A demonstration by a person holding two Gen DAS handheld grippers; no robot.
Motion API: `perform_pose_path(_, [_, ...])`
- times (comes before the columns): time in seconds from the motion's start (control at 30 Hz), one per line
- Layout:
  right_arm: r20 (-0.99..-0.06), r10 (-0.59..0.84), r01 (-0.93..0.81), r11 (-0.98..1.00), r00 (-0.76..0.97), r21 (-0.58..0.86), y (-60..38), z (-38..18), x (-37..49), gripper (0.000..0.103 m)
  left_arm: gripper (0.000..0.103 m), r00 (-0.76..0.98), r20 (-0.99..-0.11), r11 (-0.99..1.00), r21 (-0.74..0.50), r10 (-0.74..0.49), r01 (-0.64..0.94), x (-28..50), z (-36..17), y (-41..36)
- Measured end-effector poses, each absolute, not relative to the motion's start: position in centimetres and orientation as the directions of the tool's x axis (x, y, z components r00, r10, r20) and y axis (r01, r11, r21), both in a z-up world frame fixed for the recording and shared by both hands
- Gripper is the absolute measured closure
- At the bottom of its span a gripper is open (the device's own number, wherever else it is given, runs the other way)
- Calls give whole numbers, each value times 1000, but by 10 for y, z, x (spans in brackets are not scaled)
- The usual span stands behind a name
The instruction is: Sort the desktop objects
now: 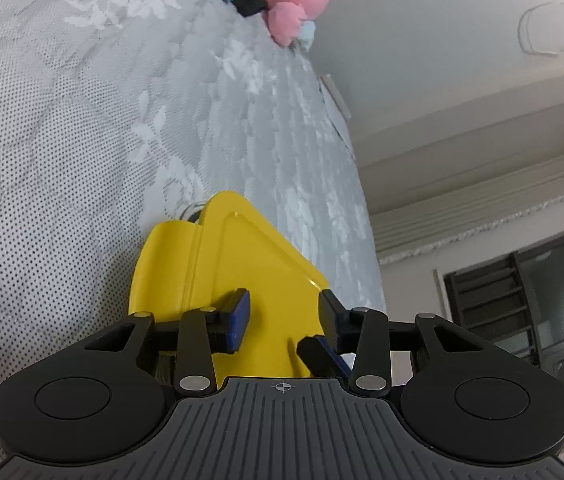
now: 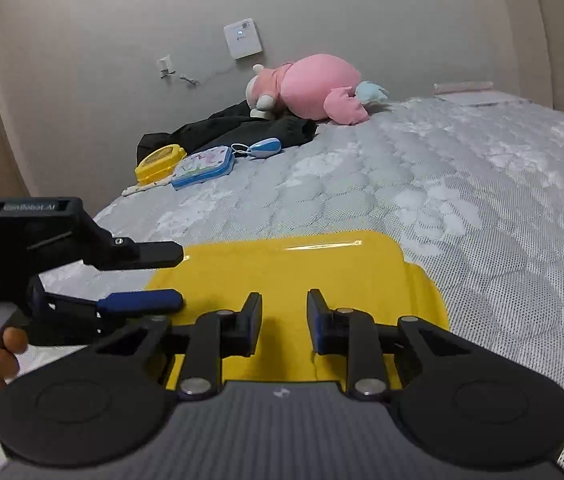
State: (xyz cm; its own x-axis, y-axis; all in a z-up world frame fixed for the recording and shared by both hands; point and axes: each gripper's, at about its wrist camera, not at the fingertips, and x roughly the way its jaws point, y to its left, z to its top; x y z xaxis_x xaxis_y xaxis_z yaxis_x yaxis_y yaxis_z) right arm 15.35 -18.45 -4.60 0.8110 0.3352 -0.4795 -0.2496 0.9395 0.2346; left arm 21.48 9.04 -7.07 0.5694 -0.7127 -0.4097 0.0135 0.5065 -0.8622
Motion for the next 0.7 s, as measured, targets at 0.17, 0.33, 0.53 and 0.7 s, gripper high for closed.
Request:
perform_pose_path(0.17, [-473,306,-252,952,827,175,-178,-47,145,76,60,577,-403,498,-867,-711,9,210,-70,92])
perform_pose_path(0.33, [-451,279,-185,953,848,241,-194,-39,130,71,46,640,-390,522,-853,-662,20,189,-57,103])
perform_pose_path(0.53, [-430,145,-16,957,891,291,-221,-24,111,55,36,701,-379,506,-862,-605,-29,161,-51,121])
perform_pose_path(0.7, [-475,153,69,906,867,418,-250,-29,110,55,36,698,-400,507,-860,-594,-61,151,-53,125])
